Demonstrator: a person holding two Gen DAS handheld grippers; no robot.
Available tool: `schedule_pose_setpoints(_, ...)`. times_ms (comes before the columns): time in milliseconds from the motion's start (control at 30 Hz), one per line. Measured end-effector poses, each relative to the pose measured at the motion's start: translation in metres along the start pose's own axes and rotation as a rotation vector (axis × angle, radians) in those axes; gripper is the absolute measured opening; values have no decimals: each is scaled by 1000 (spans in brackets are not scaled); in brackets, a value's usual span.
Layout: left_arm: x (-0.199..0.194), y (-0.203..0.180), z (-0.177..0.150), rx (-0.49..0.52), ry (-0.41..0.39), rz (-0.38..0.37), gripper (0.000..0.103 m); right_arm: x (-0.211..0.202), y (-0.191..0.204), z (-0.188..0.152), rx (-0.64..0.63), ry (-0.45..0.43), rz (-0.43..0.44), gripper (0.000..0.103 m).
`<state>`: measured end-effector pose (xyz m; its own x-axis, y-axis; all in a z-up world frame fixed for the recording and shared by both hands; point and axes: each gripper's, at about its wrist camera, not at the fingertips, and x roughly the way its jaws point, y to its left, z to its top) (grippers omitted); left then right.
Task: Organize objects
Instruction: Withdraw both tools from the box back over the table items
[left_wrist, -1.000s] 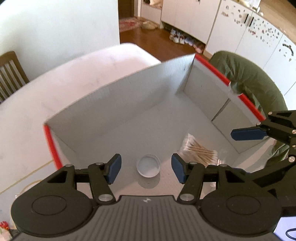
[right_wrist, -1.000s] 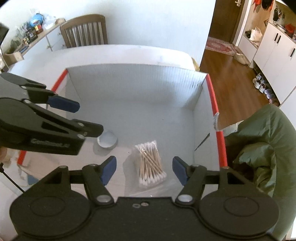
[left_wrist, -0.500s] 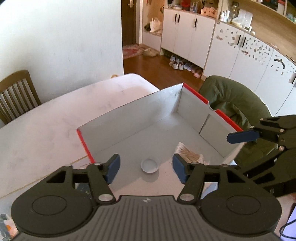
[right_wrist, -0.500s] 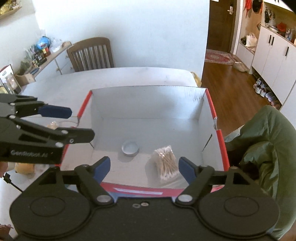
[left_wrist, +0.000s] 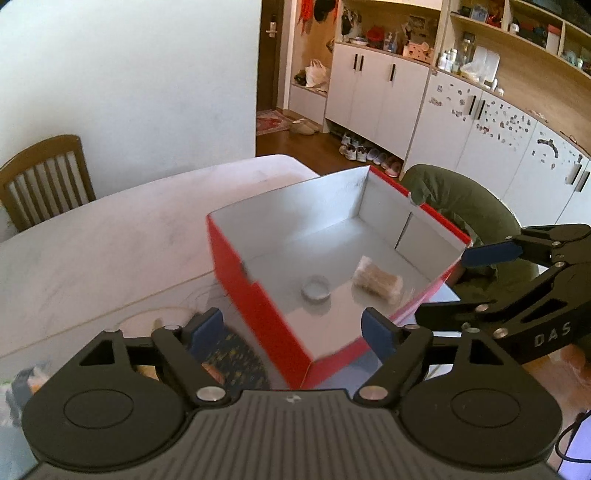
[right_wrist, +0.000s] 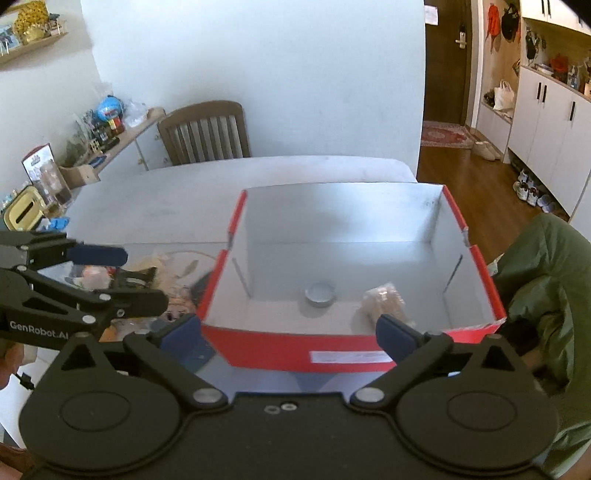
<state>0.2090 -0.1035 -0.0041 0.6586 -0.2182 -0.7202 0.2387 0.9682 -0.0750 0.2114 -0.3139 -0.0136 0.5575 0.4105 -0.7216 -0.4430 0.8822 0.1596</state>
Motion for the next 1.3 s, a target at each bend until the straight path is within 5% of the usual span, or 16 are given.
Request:
schedule_pose_setpoints(200,-29,34,-31,-38,-14,3,87,-10,37,-13,18,-49,27,102)
schedule_pose_setpoints(333,-47,58,-52,-47,-10,25,102,-8,61,-19,22,-52,28,102)
schedule_pose_setpoints(800,-81,138,-123,-135,-11,14,102,16,131,-39,32,-34,1,102)
schedule_pose_setpoints(1300,-60,167,-168,-21,-12,58,102,82,164,-45,0,-19,-80,102)
